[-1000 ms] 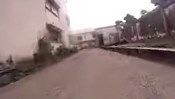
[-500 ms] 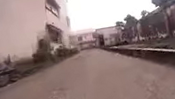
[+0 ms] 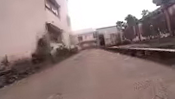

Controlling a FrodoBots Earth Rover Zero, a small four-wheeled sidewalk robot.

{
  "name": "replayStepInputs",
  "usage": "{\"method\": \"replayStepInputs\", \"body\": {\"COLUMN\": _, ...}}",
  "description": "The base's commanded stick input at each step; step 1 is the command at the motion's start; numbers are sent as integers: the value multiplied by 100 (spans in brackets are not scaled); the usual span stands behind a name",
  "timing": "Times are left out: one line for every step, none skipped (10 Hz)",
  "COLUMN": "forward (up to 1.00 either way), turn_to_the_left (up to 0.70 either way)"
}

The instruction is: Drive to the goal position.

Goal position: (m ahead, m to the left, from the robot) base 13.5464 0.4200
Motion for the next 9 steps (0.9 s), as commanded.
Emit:
{"method": "replayStepInputs", "body": {"forward": 30, "turn_to_the_left": 0}}
{"method": "replayStepInputs", "body": {"forward": 30, "turn_to_the_left": 0}}
{"method": "replayStepInputs", "body": {"forward": 30, "turn_to_the_left": 0}}
{"method": "replayStepInputs", "body": {"forward": 30, "turn_to_the_left": 0}}
{"method": "replayStepInputs", "body": {"forward": 30, "turn_to_the_left": 0}}
{"method": "replayStepInputs", "body": {"forward": 30, "turn_to_the_left": 0}}
{"method": "replayStepInputs", "body": {"forward": 30, "turn_to_the_left": 0}}
{"method": "replayStepInputs", "body": {"forward": 30, "turn_to_the_left": 0}}
{"method": "replayStepInputs", "body": {"forward": 30, "turn_to_the_left": 0}}
